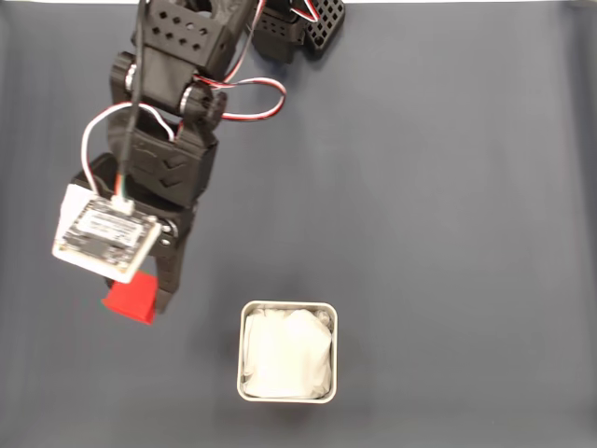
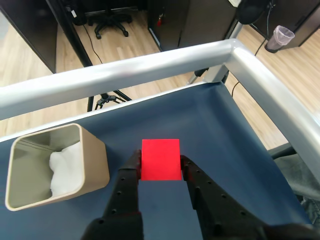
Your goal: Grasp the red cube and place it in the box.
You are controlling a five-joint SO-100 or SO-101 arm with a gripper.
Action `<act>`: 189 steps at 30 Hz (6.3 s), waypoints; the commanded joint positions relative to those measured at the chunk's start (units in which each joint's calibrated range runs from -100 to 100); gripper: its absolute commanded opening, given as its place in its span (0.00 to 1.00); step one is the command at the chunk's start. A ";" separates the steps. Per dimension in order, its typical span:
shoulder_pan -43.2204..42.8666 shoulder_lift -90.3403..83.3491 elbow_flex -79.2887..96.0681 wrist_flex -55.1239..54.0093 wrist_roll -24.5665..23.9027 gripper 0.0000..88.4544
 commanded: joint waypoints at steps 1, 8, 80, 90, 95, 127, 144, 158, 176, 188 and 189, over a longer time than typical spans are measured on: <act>-2.50 -4.28 -3.36 0.28 0.49 0.14; -6.26 -4.45 -5.37 1.34 0.54 0.14; -17.98 4.56 -8.29 -2.67 0.05 0.13; -18.19 4.65 -8.38 -2.51 -0.49 0.13; -18.19 4.74 -8.38 -2.34 -0.83 0.13; -17.48 3.52 -7.65 -3.00 -1.32 0.57; -17.27 3.18 -6.56 -4.23 -1.22 0.58; -17.13 3.09 -6.46 -4.72 -1.61 0.57; -19.47 -29.58 10.60 -4.72 -2.25 0.00; -20.25 -74.38 63.79 6.26 -2.54 0.00; -20.25 -77.33 67.44 7.66 -2.64 0.00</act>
